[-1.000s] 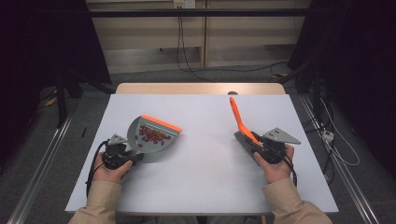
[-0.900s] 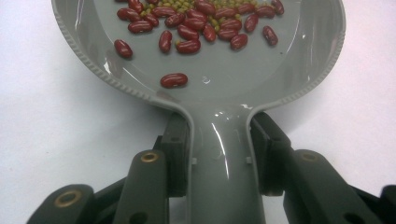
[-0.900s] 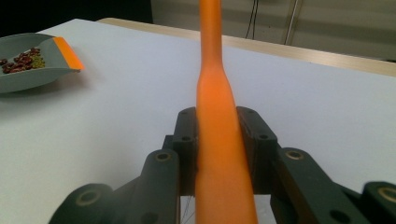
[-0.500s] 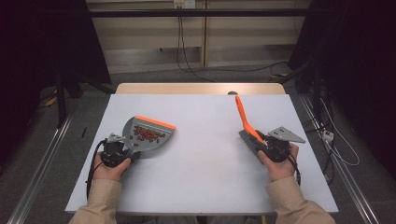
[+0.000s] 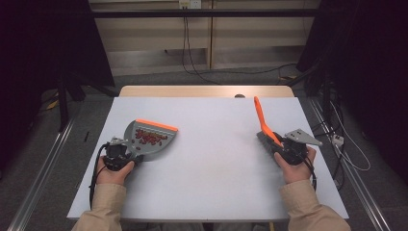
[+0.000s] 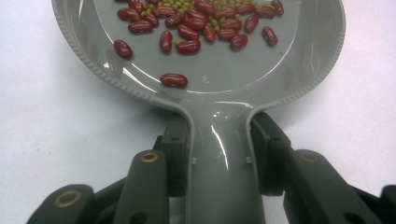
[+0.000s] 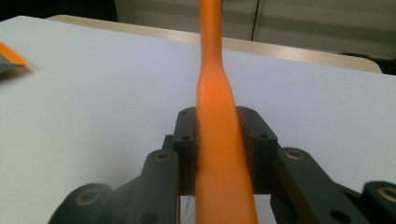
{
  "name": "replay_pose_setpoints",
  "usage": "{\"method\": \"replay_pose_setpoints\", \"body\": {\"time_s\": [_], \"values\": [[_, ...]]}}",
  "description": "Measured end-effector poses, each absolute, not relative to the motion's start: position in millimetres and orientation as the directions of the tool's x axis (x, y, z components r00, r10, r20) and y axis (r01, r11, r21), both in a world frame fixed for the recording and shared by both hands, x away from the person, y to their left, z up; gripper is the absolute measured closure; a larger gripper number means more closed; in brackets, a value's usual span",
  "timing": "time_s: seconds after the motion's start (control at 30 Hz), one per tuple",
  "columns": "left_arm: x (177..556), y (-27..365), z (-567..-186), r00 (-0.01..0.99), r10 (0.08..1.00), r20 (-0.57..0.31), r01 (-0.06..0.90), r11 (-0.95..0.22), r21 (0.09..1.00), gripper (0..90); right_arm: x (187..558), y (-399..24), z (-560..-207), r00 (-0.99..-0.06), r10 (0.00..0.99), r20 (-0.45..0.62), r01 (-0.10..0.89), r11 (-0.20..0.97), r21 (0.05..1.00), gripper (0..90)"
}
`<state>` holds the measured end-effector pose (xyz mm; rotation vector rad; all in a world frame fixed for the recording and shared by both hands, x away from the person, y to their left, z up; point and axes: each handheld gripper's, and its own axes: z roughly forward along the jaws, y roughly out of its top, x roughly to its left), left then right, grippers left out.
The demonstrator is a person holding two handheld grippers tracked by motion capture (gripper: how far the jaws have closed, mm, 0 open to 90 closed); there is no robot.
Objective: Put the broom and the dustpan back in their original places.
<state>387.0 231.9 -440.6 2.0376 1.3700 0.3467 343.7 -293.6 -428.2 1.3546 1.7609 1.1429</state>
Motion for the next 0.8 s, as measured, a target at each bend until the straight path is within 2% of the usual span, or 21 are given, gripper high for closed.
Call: {"method": "replay_pose_setpoints", "body": {"time_s": [0.33, 0.8], "values": [[388, 231, -441, 0.399, 0.907, -0.136, 0.729, -0.224, 0.647, 63.2, 346, -308, -433, -0.213, 0.977, 0.01, 0.424, 0.083, 0.902, 70.9], [390, 229, -443, 0.375, 0.918, -0.129, 0.729, -0.207, 0.652, 63.0, 340, -314, -440, -0.197, 0.98, -0.034, 0.426, 0.117, 0.897, 70.8]]}}
